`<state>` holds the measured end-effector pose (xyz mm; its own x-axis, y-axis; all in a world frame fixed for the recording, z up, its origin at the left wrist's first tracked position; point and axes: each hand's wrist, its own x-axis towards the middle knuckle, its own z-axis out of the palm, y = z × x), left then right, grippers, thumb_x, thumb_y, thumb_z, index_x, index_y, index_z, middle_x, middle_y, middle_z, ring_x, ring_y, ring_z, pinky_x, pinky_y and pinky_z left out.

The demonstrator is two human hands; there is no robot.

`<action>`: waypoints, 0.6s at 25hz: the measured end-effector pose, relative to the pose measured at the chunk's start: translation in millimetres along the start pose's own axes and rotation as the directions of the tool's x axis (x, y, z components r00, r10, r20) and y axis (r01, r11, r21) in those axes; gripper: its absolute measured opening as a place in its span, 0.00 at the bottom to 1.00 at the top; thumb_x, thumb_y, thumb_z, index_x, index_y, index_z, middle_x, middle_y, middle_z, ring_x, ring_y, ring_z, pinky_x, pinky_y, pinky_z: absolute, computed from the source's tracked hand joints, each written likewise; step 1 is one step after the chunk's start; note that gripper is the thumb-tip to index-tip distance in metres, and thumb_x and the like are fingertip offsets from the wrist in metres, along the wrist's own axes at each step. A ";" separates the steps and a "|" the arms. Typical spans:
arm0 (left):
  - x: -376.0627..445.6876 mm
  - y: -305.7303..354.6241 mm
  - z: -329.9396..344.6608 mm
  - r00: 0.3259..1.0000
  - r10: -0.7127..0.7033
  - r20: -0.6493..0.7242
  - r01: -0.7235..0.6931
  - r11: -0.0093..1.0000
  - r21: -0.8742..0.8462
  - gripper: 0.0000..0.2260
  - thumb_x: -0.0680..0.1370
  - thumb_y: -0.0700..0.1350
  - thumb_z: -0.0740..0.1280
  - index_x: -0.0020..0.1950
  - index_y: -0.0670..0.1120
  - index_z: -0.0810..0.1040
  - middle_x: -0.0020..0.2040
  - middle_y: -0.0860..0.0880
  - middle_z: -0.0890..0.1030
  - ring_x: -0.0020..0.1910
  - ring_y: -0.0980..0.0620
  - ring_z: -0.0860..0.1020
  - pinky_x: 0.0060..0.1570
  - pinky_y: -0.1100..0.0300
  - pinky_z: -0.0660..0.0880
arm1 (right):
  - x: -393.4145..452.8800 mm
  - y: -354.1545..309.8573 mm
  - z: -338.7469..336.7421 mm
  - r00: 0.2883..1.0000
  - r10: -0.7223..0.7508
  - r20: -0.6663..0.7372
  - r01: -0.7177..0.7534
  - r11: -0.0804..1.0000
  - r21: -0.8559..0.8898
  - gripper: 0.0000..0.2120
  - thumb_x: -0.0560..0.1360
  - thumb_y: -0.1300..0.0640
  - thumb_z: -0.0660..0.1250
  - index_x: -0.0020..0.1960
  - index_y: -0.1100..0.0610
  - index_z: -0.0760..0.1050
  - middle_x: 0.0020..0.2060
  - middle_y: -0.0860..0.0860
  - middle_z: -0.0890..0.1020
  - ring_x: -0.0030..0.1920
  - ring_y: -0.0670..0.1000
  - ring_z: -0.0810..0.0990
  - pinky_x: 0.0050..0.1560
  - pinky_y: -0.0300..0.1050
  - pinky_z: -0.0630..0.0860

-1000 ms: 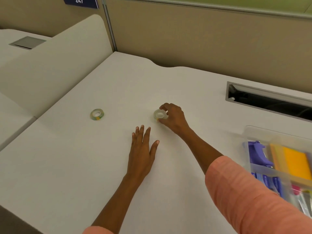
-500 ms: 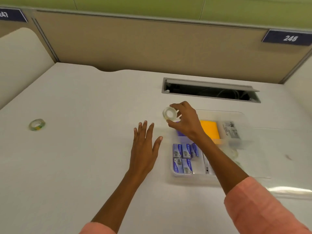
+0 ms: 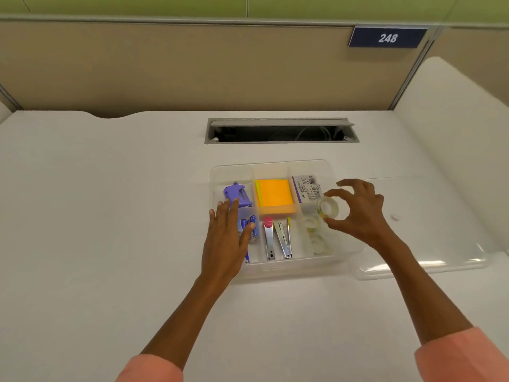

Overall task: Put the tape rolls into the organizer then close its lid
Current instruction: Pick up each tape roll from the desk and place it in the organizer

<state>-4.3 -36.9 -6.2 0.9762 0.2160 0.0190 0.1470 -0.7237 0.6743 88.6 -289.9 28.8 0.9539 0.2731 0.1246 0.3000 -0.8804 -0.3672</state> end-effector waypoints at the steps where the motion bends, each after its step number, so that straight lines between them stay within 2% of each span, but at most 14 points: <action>1: -0.1 -0.1 0.1 1.000 -0.006 -0.003 0.006 1.000 0.011 0.28 0.77 0.53 0.56 0.73 0.50 0.48 0.77 0.46 0.51 0.76 0.47 0.46 0.73 0.52 0.49 | -2.3 5.5 4.0 0.999 -0.023 0.028 0.024 0.999 -0.044 0.26 0.61 0.49 0.76 0.57 0.49 0.75 0.70 0.56 0.66 0.72 0.60 0.56 0.63 0.63 0.59; 3: -0.9 0.9 -0.9 0.999 -0.033 -0.006 0.034 0.999 0.016 0.27 0.77 0.53 0.56 0.73 0.50 0.48 0.77 0.46 0.51 0.76 0.46 0.46 0.73 0.51 0.51 | -5.3 14.3 14.0 0.995 -0.052 0.083 0.060 0.993 -0.098 0.25 0.62 0.48 0.76 0.57 0.49 0.75 0.75 0.56 0.56 0.76 0.61 0.44 0.67 0.66 0.53; 6: -1.9 3.4 -1.0 0.999 -0.045 -0.014 0.046 0.998 0.035 0.27 0.77 0.53 0.56 0.73 0.50 0.48 0.77 0.46 0.51 0.76 0.46 0.46 0.73 0.50 0.52 | -5.1 20.6 25.5 0.993 -0.036 0.117 0.053 0.988 -0.142 0.25 0.63 0.44 0.74 0.58 0.48 0.75 0.77 0.55 0.48 0.75 0.60 0.36 0.70 0.68 0.44; 15: -1.1 6.6 -1.1 0.999 -0.049 -0.017 0.050 0.997 0.052 0.27 0.77 0.52 0.56 0.73 0.49 0.49 0.77 0.46 0.51 0.76 0.45 0.47 0.73 0.50 0.52 | -4.5 20.5 27.9 0.984 0.009 0.180 0.017 0.989 -0.145 0.30 0.65 0.42 0.71 0.65 0.47 0.70 0.77 0.53 0.43 0.75 0.59 0.35 0.70 0.68 0.45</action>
<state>-4.6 -41.2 -1.0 0.9650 0.2622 -0.0018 0.2037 -0.7451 0.6351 90.7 -298.3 -5.0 0.9427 0.3302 -0.0467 0.3119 -0.9225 -0.2275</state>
